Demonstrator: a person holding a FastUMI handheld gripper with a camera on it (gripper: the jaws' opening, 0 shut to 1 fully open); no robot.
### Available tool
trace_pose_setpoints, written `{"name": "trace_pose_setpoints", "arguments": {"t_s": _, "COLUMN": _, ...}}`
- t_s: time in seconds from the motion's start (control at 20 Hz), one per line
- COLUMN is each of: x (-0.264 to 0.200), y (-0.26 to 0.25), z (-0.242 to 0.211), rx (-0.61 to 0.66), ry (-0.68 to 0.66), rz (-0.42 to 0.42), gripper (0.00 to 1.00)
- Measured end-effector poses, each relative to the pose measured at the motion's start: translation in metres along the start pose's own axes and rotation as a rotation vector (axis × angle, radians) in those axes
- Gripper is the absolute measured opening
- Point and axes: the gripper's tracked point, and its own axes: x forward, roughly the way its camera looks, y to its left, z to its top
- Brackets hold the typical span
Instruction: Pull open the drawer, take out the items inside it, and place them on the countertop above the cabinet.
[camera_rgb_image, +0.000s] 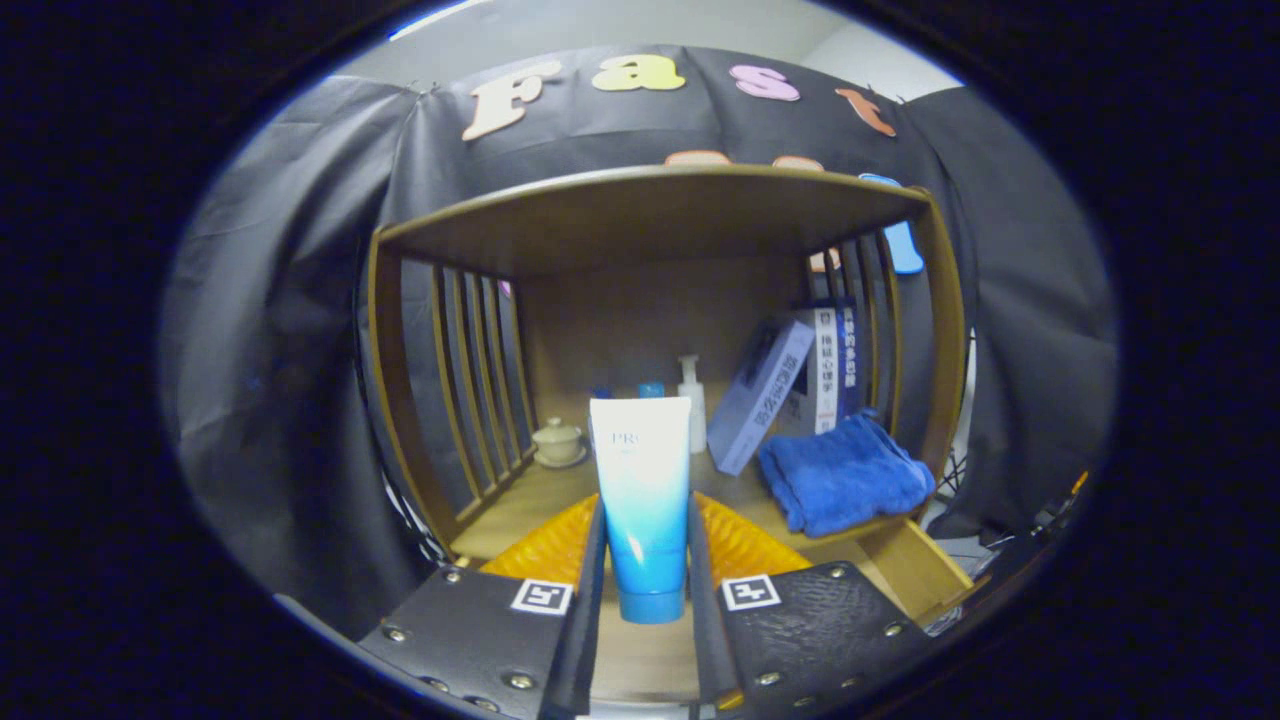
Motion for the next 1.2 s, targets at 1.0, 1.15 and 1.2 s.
{"name": "trace_pose_setpoints", "arguments": {"t_s": 1.0, "x": 0.175, "y": -0.038, "z": -0.117, "rx": -0.138, "ry": 0.252, "rz": -0.219, "gripper": 0.40}}
{"name": "trace_pose_setpoints", "arguments": {"t_s": 1.15, "x": 0.182, "y": -0.041, "z": -0.127, "rx": -0.113, "ry": 0.272, "rz": -0.235, "gripper": 0.46}}
{"name": "trace_pose_setpoints", "arguments": {"t_s": 1.2, "x": 0.182, "y": -0.040, "z": -0.127, "rx": -0.107, "ry": 0.257, "rz": -0.231, "gripper": 0.58}}
